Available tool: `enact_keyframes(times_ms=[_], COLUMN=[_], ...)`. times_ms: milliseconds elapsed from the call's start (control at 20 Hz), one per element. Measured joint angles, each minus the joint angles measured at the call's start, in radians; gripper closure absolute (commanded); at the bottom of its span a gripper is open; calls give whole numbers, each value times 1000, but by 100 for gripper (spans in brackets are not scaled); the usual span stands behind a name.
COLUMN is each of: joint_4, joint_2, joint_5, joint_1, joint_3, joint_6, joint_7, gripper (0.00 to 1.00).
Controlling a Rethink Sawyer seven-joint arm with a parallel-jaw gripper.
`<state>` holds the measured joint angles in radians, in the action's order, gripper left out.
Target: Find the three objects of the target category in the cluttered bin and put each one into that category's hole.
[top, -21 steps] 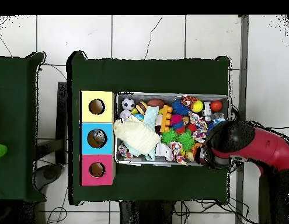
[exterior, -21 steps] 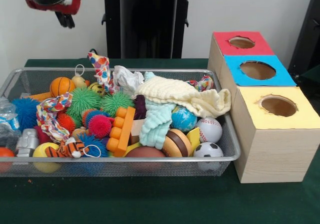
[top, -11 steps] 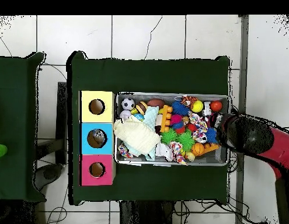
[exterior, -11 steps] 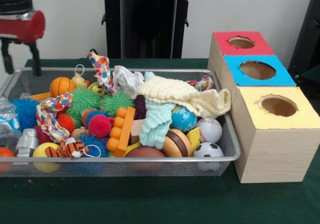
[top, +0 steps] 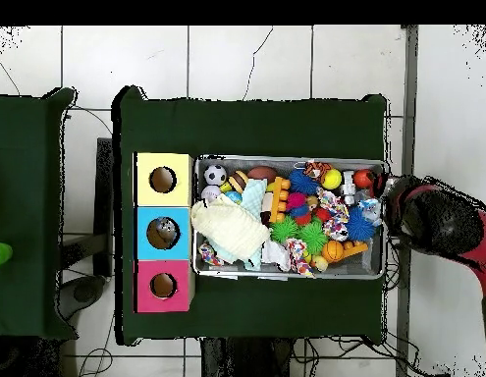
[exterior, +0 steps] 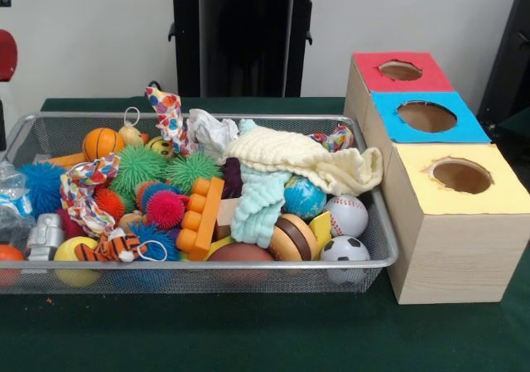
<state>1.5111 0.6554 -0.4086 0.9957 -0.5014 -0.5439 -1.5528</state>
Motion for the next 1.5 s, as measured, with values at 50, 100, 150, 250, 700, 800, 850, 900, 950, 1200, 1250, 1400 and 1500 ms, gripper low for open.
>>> enact_keyframes(times_ms=[50,100,150,250,700,800,850,900,950,1200,1250,1400,1500], joint_4=[-6,-7,-6,-6,-36,-57,-80,-91,-106,-148,-161,-187,-209], joint_2=[-15,-24,-34,-49,-119,-134,-152,-162,-175,-213,-224,-242,-261], joint_5=[-4,-5,-6,-6,-88,-124,-163,-182,-207,-275,-295,-324,-327], joint_1=[0,-1,-1,-1,-19,-24,-30,-32,-35,-51,-61,-86,-115], joint_3=[-3,-6,-9,-14,-29,-29,-29,-30,-29,-23,-17,0,19], joint_6=[-11,-18,-25,-37,-59,-59,-59,-59,-59,-59,-59,-59,-83], joint_7=[0,0,0,0,0,0,0,0,0,0,0,0,0], gripper=[0,0,0,0,0,0,0,0,0,0,0,0,0])
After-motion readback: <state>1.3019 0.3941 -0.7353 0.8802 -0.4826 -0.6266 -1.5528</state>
